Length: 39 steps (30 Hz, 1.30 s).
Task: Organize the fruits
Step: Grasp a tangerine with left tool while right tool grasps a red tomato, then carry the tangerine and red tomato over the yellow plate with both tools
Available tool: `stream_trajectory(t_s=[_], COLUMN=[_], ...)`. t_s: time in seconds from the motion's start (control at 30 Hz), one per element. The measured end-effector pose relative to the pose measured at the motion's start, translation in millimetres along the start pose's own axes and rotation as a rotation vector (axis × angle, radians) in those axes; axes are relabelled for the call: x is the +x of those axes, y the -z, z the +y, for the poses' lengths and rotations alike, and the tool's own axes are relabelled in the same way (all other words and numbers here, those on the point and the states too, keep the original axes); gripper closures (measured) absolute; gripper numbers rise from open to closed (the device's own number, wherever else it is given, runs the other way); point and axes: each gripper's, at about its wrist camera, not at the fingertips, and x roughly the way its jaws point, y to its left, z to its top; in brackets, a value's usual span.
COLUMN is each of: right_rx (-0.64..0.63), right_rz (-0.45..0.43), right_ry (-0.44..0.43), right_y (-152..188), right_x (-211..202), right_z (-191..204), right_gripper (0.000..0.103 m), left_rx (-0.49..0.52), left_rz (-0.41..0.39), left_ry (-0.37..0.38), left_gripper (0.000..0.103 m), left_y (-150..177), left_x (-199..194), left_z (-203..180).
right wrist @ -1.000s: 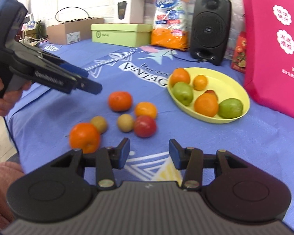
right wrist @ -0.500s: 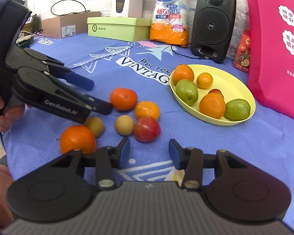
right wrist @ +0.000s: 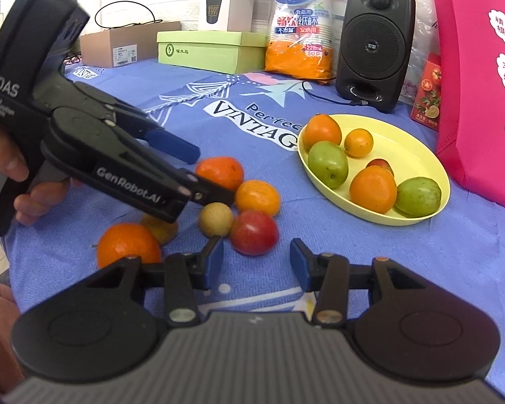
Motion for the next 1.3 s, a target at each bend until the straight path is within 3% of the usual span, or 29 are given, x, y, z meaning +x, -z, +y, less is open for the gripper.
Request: stream_trajectory(t_s=[0.1, 0.23, 0.33, 0.47, 0.53, 1.3], right_rx=[-0.008, -0.005, -0.004, -0.006, -0.007, 0.012], right_rz=[-0.001, -0.001, -0.001, -0.005, -0.008, -0.015], right_ry=[-0.007, -0.019, -0.022, -0.020, -0.020, 0.029], right_y=[-2, -3, -3, -2, -1, 16], right_x=[3, 4, 4, 3, 1, -41], right_z=[1, 1, 1, 1, 1, 3], right_gripper=[0.059, 0.060, 0.062, 0.065, 0.072, 0.072], left_rx=[-0.023, -0.035, -0.029, -0.030, -0.032, -0.051], left_rz=[0.010, 0.013, 0.012, 0.014, 0.016, -0.009], left_ry=[0.014, 0.058, 0.061, 0.057, 0.054, 0.022], left_gripper=[0.038, 0.057, 0.062, 0.063, 0.063, 0.063], left_y=[-2, -2, -2, -1, 0, 13], left_x=[4, 7, 6, 4, 1, -48], left_z=[2, 3, 0, -2, -2, -3])
